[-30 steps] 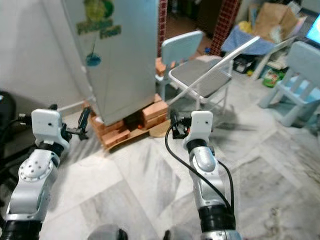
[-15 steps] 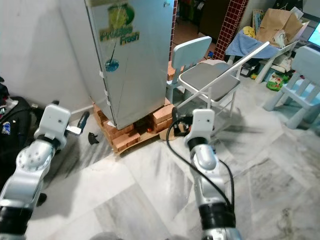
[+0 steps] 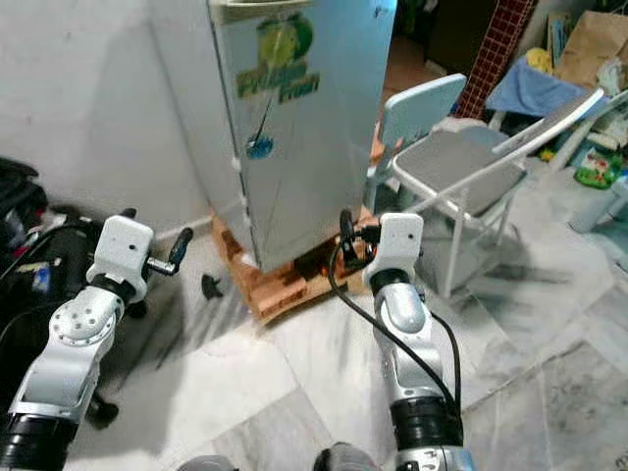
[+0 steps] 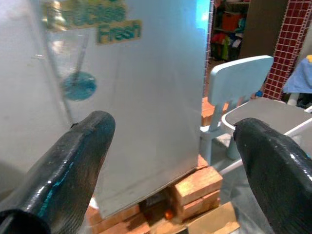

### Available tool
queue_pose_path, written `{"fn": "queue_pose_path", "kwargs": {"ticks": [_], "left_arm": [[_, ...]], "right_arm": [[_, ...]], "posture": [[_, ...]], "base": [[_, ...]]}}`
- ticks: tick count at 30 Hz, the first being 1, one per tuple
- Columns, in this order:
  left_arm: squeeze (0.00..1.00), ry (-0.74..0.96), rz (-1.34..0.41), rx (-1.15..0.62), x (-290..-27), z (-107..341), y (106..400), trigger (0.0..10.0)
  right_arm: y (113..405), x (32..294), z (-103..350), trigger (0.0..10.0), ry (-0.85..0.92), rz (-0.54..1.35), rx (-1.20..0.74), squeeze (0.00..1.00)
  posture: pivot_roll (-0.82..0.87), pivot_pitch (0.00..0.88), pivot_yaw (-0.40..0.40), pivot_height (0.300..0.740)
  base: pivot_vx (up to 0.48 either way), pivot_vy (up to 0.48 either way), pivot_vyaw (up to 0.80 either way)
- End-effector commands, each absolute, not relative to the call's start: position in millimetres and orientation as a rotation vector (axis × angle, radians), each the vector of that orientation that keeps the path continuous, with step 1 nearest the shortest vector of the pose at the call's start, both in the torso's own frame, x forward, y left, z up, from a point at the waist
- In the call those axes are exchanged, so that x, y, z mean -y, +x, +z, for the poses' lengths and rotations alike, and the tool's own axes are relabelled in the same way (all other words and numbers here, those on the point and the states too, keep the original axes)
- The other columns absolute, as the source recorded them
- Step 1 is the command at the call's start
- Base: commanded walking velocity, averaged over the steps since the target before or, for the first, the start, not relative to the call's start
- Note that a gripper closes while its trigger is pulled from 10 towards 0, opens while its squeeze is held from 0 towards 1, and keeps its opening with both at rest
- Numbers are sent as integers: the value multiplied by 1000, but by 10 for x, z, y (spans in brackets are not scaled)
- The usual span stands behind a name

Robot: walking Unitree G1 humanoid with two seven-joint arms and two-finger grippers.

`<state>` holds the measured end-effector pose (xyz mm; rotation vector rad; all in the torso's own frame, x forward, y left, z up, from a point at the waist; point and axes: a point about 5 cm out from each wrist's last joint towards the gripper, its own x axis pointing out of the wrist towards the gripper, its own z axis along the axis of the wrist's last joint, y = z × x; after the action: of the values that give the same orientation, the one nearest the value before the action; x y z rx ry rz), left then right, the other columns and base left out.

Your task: Restocking fridge

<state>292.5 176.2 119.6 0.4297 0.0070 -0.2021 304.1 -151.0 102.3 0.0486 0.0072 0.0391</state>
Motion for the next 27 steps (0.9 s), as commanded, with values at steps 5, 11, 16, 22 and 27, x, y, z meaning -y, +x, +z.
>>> {"fn": "queue_pose_path", "kwargs": {"ticks": [5, 11, 16, 22, 27], "left_arm": [[0, 585, -232, 31, -1856, 1348, 3092, 10000], [0, 593, -204, 24, -1892, 1338, 3103, 10000], [0, 591, -205, 50, -1826, 1335, 3099, 10000], [0, 334, -95, 16, -1812, 1244, 2983, 10000], [0, 310, -81, -9, -1772, 1168, 2910, 10000]], "right_arm": [[3126, 1451, 1112, 10000, 59, 49, 30, 0], [3121, 1443, 1101, 10000, 57, 54, 28, 0], [3146, 1446, 1117, 10000, 57, 54, 34, 0], [3109, 1493, 1092, 10000, 58, 36, 23, 0], [3091, 1502, 1059, 10000, 62, 31, 5, 0]], "posture": [[145, 9, -9, 740], [141, 2, -8, 740], [131, 12, -17, 740], [118, 21, -20, 740], [116, 41, -33, 740]], "base": [[445, 0, 0], [100, 0, 0], [0, 0, 0], [0, 0, 0], [0, 0, 0]]}}
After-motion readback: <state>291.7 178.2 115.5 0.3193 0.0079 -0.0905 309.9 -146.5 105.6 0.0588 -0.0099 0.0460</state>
